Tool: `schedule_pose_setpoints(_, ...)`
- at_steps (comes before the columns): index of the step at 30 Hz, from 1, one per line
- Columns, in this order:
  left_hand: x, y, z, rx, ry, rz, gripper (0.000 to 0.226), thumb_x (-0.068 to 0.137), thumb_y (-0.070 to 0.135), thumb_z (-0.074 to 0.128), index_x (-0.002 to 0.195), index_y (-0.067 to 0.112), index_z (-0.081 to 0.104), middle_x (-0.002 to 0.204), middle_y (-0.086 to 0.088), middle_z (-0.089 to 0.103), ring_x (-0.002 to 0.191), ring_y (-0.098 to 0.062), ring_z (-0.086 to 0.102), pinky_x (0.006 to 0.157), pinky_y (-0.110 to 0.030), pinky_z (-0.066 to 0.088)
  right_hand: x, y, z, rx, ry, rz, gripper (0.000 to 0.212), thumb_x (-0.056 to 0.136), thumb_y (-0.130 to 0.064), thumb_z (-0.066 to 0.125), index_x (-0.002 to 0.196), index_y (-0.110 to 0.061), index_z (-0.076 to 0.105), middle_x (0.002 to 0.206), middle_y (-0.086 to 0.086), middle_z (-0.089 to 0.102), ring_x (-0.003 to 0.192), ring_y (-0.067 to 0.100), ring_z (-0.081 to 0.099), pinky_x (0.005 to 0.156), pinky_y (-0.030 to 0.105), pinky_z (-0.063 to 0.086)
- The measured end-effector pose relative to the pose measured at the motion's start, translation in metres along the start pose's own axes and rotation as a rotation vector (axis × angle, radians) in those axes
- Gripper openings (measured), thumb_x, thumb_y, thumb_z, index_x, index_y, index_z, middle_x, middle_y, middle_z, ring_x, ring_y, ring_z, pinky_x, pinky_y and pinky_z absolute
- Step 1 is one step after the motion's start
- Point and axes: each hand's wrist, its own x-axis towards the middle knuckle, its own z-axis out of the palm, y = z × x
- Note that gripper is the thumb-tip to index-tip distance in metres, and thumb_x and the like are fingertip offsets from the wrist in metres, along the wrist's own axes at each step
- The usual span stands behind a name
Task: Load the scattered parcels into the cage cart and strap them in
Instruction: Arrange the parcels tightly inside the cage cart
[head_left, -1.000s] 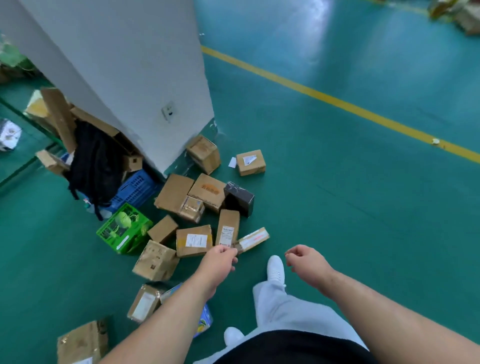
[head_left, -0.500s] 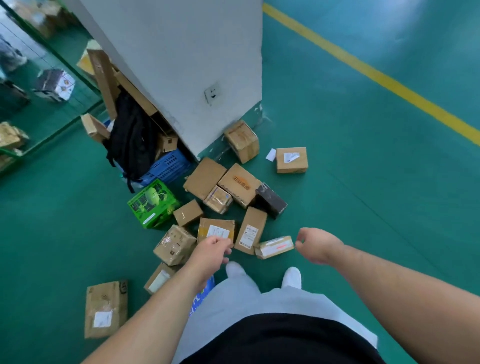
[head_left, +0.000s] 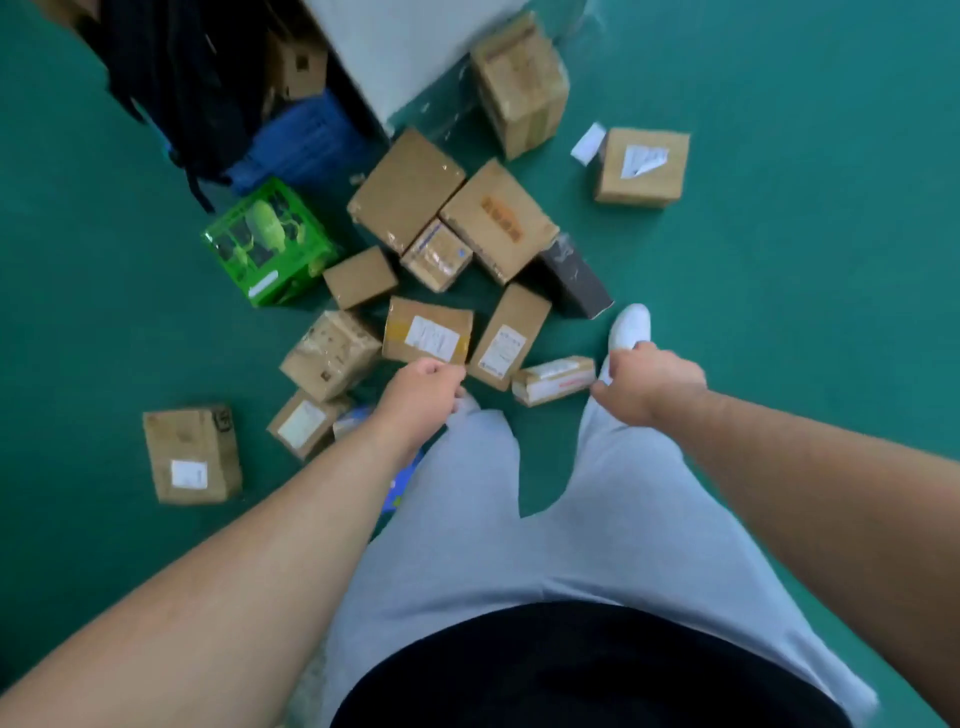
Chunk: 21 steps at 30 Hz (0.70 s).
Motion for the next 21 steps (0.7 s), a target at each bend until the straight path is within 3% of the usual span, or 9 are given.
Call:
schedule_pose_setpoints(6, 0.075, -0.027, 0.072, -0.070, 0.027, -0.266, 0.027, 0.097, 0.030, 0.056, 0.109, 0.007, 0.064, 0.097, -0.002, 0.070, 0.080, -0.019, 0.060, 0.072, -0.030, 0.045, 0.131, 0.016, 0.015, -0.083, -0.060, -0.044, 0.049, 0.095, -0.054, 0.050, 0.130, -0.019, 0.053, 0.131, 0.011, 0.046, 0.110, 0.034, 0.054, 0.079, 0.039, 0.039)
schedule_pose_setpoints(9, 0.103, -0.031, 0.115, -0.075, 0.003, -0.338, 0.019, 0.095, 0.031, 0.058, 0.097, 0.015, 0.066, 0.095, -0.001, 0.073, 0.086, -0.025, 0.067, 0.079, -0.032, 0.051, 0.199, 0.026, 0.019, -0.146, -0.009, -0.055, 0.055, 0.094, -0.055, 0.054, 0.135, -0.018, 0.050, 0.132, 0.013, 0.043, 0.116, 0.037, 0.053, 0.079, 0.040, 0.036)
schedule_pose_setpoints(11, 0.130, -0.034, 0.148, -0.061, -0.033, -0.368, 0.018, 0.094, 0.034, 0.057, 0.094, 0.019, 0.067, 0.100, -0.002, 0.075, 0.097, -0.027, 0.071, 0.087, -0.036, 0.053, 0.250, 0.030, 0.026, -0.143, 0.019, -0.062, 0.059, 0.091, -0.057, 0.057, 0.134, -0.017, 0.048, 0.131, 0.016, 0.042, 0.117, 0.039, 0.053, 0.080, 0.042, 0.036)
schedule_pose_setpoints(15, 0.169, -0.030, 0.200, -0.070, -0.087, -0.421, 0.023, 0.097, 0.035, 0.056, 0.103, 0.016, 0.067, 0.104, -0.001, 0.074, 0.098, -0.025, 0.071, 0.071, -0.027, 0.048, 0.320, 0.036, 0.050, -0.118, 0.030, -0.073, 0.065, 0.087, -0.060, 0.061, 0.131, -0.014, 0.044, 0.128, 0.019, 0.042, 0.118, 0.043, 0.053, 0.081, 0.045, 0.038)
schedule_pose_setpoints(19, 0.193, -0.022, 0.231, -0.068, -0.084, -0.460, 0.020, 0.096, 0.038, 0.057, 0.097, 0.021, 0.066, 0.105, -0.003, 0.075, 0.104, -0.025, 0.071, 0.086, -0.034, 0.054, 0.365, 0.038, 0.080, -0.074, 0.026, -0.087, 0.074, 0.086, -0.062, 0.066, 0.130, -0.011, 0.035, 0.128, 0.020, 0.047, 0.121, 0.043, 0.052, 0.077, 0.045, 0.037)
schedule_pose_setpoints(21, 0.202, -0.014, 0.238, -0.061, -0.074, -0.464, 0.019, 0.096, 0.038, 0.057, 0.097, 0.021, 0.066, 0.107, -0.004, 0.075, 0.104, -0.025, 0.071, 0.085, -0.034, 0.054, 0.375, 0.034, 0.088, -0.002, 0.086, -0.100, 0.071, 0.088, -0.053, 0.070, 0.128, -0.007, 0.034, 0.127, 0.022, 0.050, 0.120, 0.042, 0.053, 0.074, 0.044, 0.037)
